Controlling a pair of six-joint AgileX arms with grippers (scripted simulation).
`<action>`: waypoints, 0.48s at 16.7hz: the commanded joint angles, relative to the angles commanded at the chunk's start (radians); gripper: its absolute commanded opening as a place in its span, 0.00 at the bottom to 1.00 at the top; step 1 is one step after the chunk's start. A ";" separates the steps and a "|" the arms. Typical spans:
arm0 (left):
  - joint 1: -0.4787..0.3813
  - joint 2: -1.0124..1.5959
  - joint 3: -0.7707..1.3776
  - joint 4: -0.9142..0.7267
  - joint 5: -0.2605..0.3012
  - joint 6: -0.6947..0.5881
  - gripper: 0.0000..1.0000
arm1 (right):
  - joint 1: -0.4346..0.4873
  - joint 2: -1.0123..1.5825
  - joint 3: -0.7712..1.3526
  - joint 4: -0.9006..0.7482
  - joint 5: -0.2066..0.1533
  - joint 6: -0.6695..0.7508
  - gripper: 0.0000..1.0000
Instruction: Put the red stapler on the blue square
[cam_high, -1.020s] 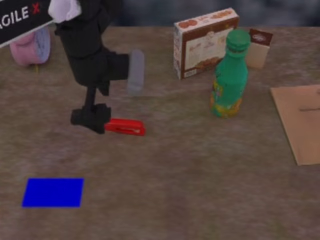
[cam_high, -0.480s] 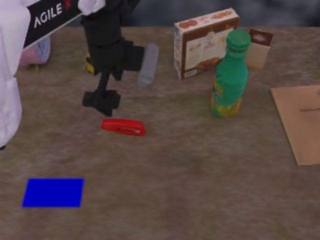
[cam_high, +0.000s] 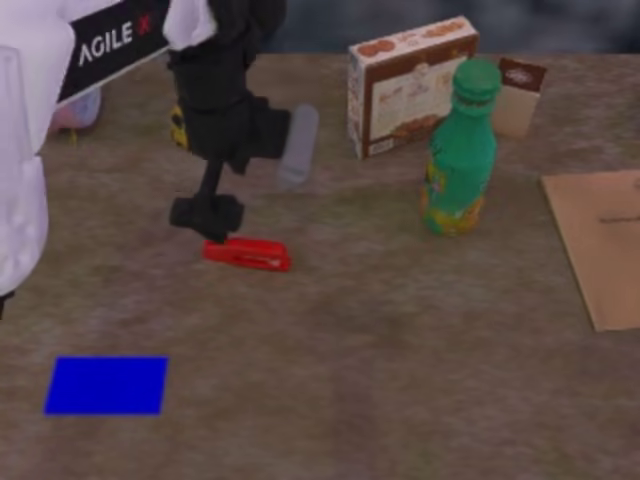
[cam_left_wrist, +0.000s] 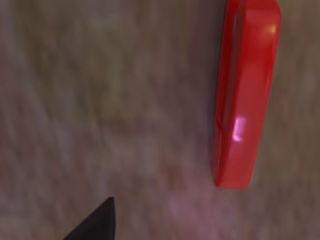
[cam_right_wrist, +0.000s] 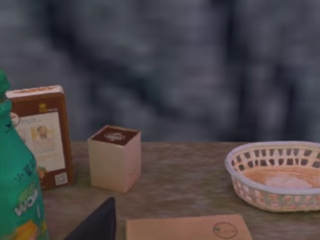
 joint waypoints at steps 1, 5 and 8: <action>0.000 0.011 -0.029 0.044 0.000 0.000 1.00 | 0.000 0.000 0.000 0.000 0.000 0.000 1.00; 0.000 0.058 -0.152 0.224 0.001 0.000 1.00 | 0.000 0.000 0.000 0.000 0.000 0.000 1.00; 0.000 0.072 -0.186 0.263 0.001 0.001 1.00 | 0.000 0.000 0.000 0.000 0.000 0.000 1.00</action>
